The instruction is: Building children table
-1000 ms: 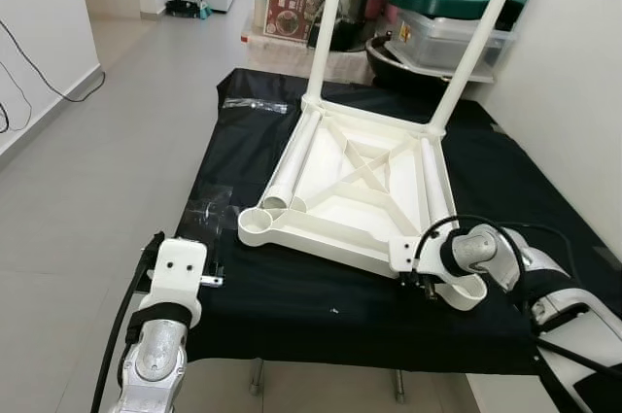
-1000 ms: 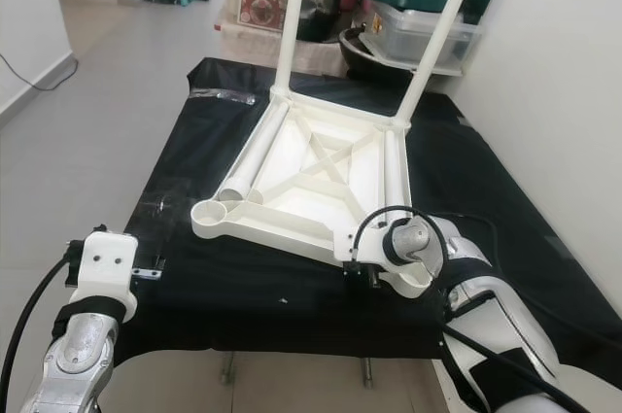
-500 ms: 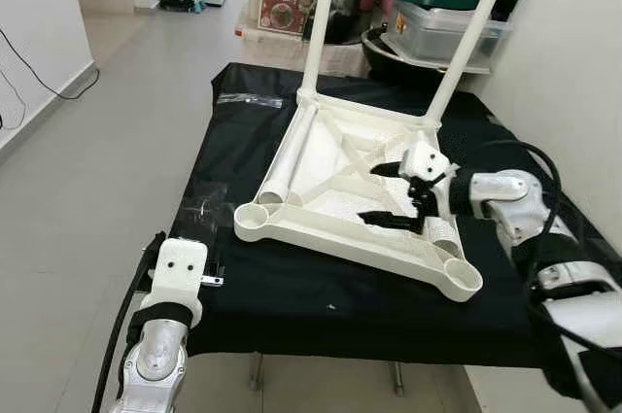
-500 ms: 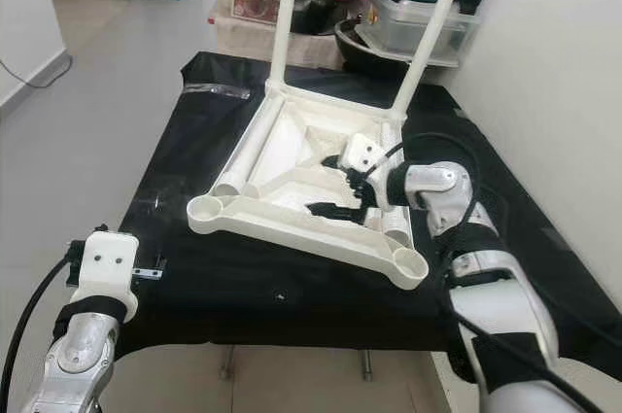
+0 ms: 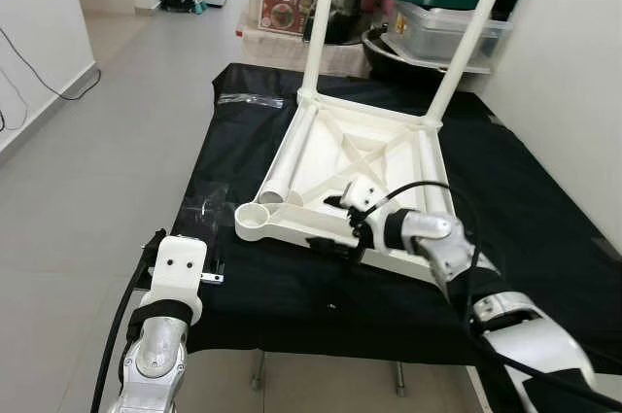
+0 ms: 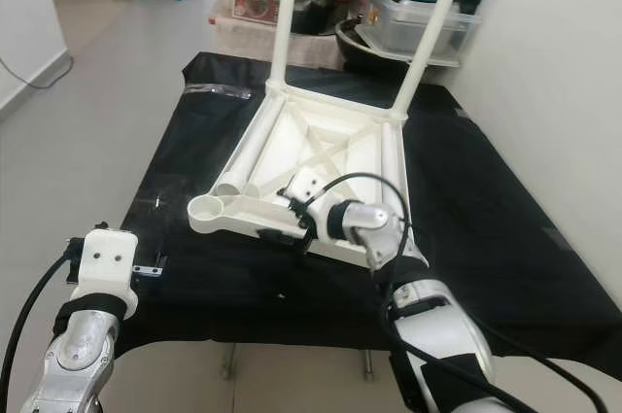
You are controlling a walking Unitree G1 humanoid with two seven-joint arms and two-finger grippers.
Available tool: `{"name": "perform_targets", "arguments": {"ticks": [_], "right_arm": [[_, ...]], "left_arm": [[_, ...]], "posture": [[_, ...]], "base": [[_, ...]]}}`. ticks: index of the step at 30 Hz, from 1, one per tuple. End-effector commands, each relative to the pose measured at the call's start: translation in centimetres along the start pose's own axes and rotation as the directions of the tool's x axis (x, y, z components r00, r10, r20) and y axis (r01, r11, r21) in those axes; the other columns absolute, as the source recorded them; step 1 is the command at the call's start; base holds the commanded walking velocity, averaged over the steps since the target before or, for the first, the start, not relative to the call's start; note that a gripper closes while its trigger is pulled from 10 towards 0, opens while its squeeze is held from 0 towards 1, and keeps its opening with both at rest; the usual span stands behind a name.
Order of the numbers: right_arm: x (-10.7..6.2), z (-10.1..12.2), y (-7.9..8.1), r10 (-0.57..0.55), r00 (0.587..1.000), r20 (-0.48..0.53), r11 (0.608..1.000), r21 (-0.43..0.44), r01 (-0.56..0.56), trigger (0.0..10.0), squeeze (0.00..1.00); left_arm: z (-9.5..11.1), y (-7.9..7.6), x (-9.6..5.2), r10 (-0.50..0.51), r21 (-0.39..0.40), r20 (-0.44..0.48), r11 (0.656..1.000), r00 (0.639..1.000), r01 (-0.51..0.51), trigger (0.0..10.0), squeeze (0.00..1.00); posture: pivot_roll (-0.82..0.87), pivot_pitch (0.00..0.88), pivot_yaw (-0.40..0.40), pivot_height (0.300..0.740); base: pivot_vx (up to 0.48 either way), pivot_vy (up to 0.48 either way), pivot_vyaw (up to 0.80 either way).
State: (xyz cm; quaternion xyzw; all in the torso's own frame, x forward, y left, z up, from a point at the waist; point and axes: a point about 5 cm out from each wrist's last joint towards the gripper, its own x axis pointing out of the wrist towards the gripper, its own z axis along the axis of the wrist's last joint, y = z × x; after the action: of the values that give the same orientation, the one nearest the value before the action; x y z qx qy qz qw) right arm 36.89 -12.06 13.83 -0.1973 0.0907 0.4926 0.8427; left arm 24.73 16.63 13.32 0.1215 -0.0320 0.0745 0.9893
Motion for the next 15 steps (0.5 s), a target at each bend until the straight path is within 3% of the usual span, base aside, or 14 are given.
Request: {"name": "perform_targets", "arguments": {"ticks": [1, 2, 3, 6, 7, 8, 9, 12, 13, 14, 15], "right_arm": [[0.5, -0.9, 1.1, 0.041, 0.999, -0.016, 0.999, 0.033, -0.040, 10.0, 0.17], [0.5, -0.9, 1.1, 0.041, 0.999, -0.016, 0.999, 0.033, -0.040, 10.0, 0.17], [1.5, -1.2, 2.2, 0.077, 0.997, -0.027, 0.996, 0.055, -0.076, 10.0, 0.00], [2.4, -1.6, 3.2, 0.088, 0.995, -0.054, 0.994, 0.076, -0.084, 9.8, 0.00], [2.8, -1.9, 3.6, 0.089, 0.993, -0.082, 0.994, 0.077, -0.083, 6.7, 0.00], [3.0, -2.2, 3.8, 0.089, 0.991, -0.102, 0.994, 0.077, -0.081, 6.7, 0.00], [3.2, -2.6, 4.1, 0.085, 0.987, -0.137, 0.994, 0.075, -0.075, 2.0, 0.00], [3.3, -2.8, 4.3, 0.082, 0.984, -0.160, 0.995, 0.074, -0.070, 2.0, 0.00], [3.4, -3.2, 4.4, 0.074, 0.979, -0.192, 0.995, 0.079, -0.060, 1.3, 0.00], [3.4, -3.6, 4.3, 0.043, 0.971, -0.236, 0.995, 0.092, -0.022, 1.8, 0.00], [3.4, -3.9, 4.1, 0.002, 0.962, -0.272, 0.994, 0.106, 0.028, 1.5, 0.00]], "left_arm": [[-0.2, -0.3, 0.0, -0.017, 0.000, -0.006, 1.000, 1.000, 0.017, 10.0, 0.00], [-0.2, -0.3, 0.0, -0.017, 0.000, -0.006, 1.000, 1.000, 0.017, 10.0, 0.00], [-0.3, -0.4, 0.0, -0.017, 0.001, -0.007, 1.000, 1.000, 0.017, 10.0, 0.00], [-0.3, -0.5, 0.0, -0.019, 0.001, -0.007, 1.000, 1.000, 0.019, 10.0, 0.00], [-0.2, -0.5, 0.0, -0.020, 0.001, -0.007, 1.000, 1.000, 0.020, 10.0, 0.00], [-0.2, -0.6, 0.1, -0.021, 0.001, -0.007, 1.000, 1.000, 0.021, 10.0, 0.00], [-0.2, -0.6, 0.1, -0.020, 0.002, -0.007, 1.000, 1.000, 0.020, 10.0, 0.00], [-0.2, -0.6, 0.1, -0.020, 0.002, -0.007, 1.000, 1.000, 0.020, 10.0, 0.00], [-0.2, -0.6, 0.1, -0.018, 0.002, -0.007, 1.000, 1.000, 0.018, 10.0, 0.00], [-0.2, -0.5, 0.1, -0.015, 0.002, -0.007, 1.000, 1.000, 0.015, 10.0, 0.00], [-0.2, -0.5, 0.1, -0.012, 0.002, -0.005, 1.000, 1.000, 0.012, 10.0, 0.00]], "posture": [[0.17, 0.000, -0.160, 0.740], [0.17, 0.000, -0.160, 0.740], [0.17, 0.000, -0.158, 0.740], [0.17, 0.000, -0.158, 0.740], [0.17, 0.000, -0.159, 0.740], [0.17, 0.000, -0.159, 0.740], [0.17, 0.000, -0.162, 0.740], [0.17, 0.000, -0.162, 0.740], [0.17, 0.000, -0.162, 0.740], [0.17, 0.000, -0.170, 0.740], [0.17, 0.000, -0.170, 0.740]], "base": [[0.000, 0.000, 0.00], [0.000, 0.000, 0.00], [0.000, 0.000, 0.00], [0.000, 0.000, 0.00], [0.000, 0.000, 0.00], [0.000, 0.000, 0.00], [0.000, 0.000, 0.00], [0.000, 0.000, 0.00], [0.000, 0.000, 0.00], [0.000, 0.000, 0.00], [0.000, 0.000, 0.00]]}}
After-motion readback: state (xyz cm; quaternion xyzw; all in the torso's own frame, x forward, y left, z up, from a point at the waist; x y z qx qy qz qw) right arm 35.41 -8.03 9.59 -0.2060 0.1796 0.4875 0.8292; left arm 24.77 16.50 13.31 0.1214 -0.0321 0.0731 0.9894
